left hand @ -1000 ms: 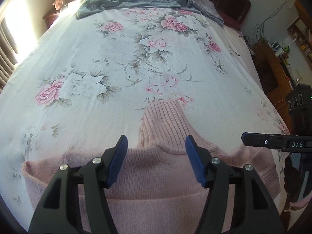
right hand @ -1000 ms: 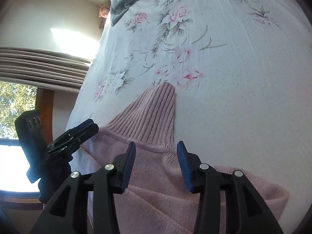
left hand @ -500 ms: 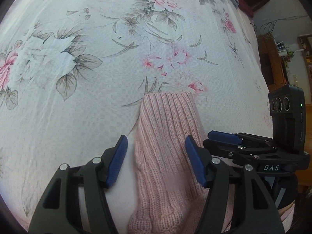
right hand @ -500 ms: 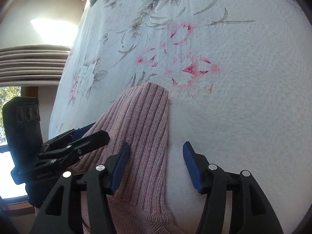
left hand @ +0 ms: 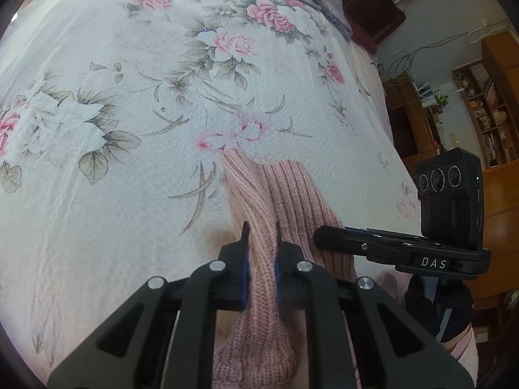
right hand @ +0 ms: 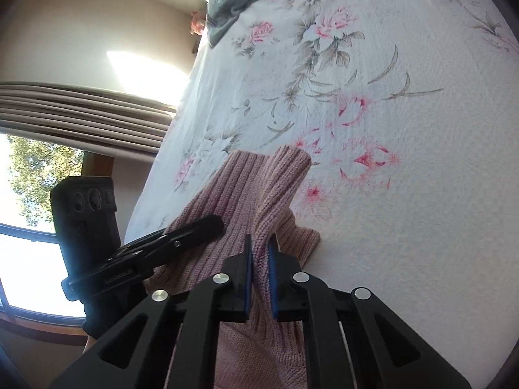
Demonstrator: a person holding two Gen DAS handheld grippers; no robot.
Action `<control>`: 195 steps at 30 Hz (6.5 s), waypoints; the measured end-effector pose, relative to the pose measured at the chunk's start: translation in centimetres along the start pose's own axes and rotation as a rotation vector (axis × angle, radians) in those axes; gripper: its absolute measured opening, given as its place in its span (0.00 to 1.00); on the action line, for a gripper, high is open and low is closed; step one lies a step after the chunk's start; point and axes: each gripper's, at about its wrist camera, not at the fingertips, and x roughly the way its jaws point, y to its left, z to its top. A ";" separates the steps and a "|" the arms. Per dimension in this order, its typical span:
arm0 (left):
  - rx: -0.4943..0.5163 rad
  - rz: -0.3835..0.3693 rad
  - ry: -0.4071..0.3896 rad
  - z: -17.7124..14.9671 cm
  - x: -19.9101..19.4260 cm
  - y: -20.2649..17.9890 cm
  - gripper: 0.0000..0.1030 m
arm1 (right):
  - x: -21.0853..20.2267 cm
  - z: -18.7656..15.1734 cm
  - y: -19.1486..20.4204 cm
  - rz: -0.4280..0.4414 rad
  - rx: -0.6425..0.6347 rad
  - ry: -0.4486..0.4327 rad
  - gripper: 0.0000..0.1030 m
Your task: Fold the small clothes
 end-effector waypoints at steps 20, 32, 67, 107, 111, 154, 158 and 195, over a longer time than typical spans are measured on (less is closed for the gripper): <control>0.354 -0.156 -0.303 -15.1 -14.8 -8.1 0.15 | -12.6 -16.5 11.1 0.077 -0.392 -0.193 0.08; 0.445 0.007 -0.210 -24.3 -11.6 -5.4 0.19 | -10.5 -25.4 8.6 -0.087 -0.402 -0.079 0.21; 0.194 0.310 -0.226 -32.2 -18.7 -3.9 0.51 | -12.0 -30.8 13.7 -0.135 -0.341 -0.184 0.38; -0.144 0.453 -0.056 -54.1 -27.9 4.6 0.61 | -16.1 -57.8 1.3 -0.342 -0.030 -0.101 0.53; -0.159 0.427 -0.063 -54.6 -28.0 4.9 0.61 | -15.5 -57.8 1.2 -0.288 -0.036 -0.085 0.30; -0.244 0.034 -0.377 -40.7 -29.8 7.1 0.08 | -22.5 -42.1 0.2 0.098 0.112 -0.306 0.09; -0.287 0.032 -0.364 -39.3 -28.5 8.3 0.08 | -21.3 -40.3 -1.4 0.086 0.149 -0.280 0.09; 0.059 0.339 -0.191 -33.0 -23.7 3.4 0.12 | -21.3 -38.4 4.2 -0.262 -0.117 -0.271 0.58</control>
